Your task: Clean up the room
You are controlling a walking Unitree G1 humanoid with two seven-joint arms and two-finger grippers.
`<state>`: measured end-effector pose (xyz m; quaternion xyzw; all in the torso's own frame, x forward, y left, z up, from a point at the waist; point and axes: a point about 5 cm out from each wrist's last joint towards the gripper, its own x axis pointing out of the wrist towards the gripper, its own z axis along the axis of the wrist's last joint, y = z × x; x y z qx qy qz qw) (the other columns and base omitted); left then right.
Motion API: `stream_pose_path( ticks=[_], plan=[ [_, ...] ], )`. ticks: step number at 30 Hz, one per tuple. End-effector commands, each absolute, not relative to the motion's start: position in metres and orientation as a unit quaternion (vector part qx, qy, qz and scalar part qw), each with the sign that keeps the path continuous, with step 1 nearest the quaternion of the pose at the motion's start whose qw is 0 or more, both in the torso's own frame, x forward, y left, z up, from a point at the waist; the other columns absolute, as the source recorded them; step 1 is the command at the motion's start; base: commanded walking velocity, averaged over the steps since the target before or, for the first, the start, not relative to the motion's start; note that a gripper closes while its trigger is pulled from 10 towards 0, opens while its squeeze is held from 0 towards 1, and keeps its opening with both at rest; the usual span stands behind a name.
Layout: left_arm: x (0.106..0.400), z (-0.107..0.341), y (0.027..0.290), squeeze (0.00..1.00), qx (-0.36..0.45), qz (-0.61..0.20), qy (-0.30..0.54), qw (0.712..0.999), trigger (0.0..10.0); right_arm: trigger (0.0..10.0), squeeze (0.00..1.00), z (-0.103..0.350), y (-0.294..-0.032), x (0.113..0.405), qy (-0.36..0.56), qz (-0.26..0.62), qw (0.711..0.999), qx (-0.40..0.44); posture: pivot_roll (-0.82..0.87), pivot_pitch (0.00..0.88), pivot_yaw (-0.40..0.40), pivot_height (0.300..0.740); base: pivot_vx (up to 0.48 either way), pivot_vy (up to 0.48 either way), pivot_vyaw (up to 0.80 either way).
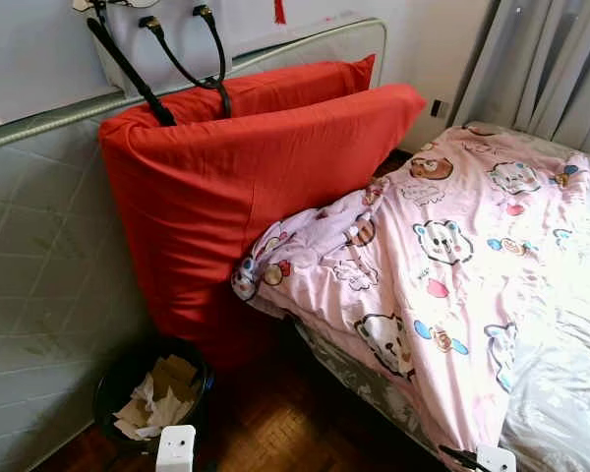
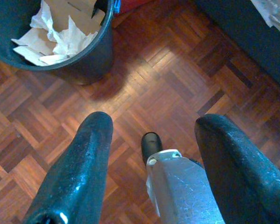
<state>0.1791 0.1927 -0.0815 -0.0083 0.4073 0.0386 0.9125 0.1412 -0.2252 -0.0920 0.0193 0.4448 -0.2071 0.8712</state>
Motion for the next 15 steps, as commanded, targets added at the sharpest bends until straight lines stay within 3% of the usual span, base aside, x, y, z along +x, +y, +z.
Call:
stream_pose_path(
  ticks=[1, 2, 3, 4, 5, 15],
  plan=[
    [0.177, -0.083, 0.193, 0.0, -0.009, 0.044, 0.414, 0.909, 10.0, 10.0, 1.0, -0.097, -0.226, 0.129, 0.47, -0.208, 0.858, 0.023, -0.02, 0.009, -0.023, 0.74, 0.0, 0.0, 0.0],
    [0.177, -0.083, 0.193, 0.0, -0.009, 0.044, 0.414, 0.909, 10.0, 10.0, 1.0, -0.097, -0.226, 0.129, 0.47, -0.208, 0.858, 0.023, -0.02, 0.009, -0.023, 0.74, 0.0, 0.0, 0.0],
    [0.177, -0.083, 0.194, 0.0, -0.01, 0.046, 0.415, 0.909, 10.0, 10.0, 0.09, -0.098, -0.225, 0.128, 0.472, -0.201, 0.858, 0.022, -0.01, 0.014, -0.023, 0.74, 0.0, 0.0, 0.0],
    [0.177, -0.083, 0.194, 0.0, -0.01, 0.047, 0.415, 0.909, 10.0, 10.0, 0.09, -0.098, -0.225, 0.128, 0.472, -0.2, 0.858, 0.022, -0.01, 0.014, -0.022, 0.74, 0.0, 0.0, 0.0],
    [0.177, -0.083, 0.195, 0.0, -0.01, 0.047, 0.415, 0.908, 10.0, 10.0, 0.0, -0.098, -0.225, 0.128, 0.471, -0.199, 0.859, 0.024, -0.01, 0.015, -0.021, 0.74, 0.0, 0.0, 0.0],
    [0.181, -0.081, 0.194, 0.0, -0.008, 0.042, 0.412, 0.91, 10.0, 10.0, 0.0, -0.094, -0.218, 0.143, 0.449, -0.171, 0.876, 0.042, -0.02, 0.013, -0.014, 0.74, 0.0, 0.0, 0.0]
  ],
)
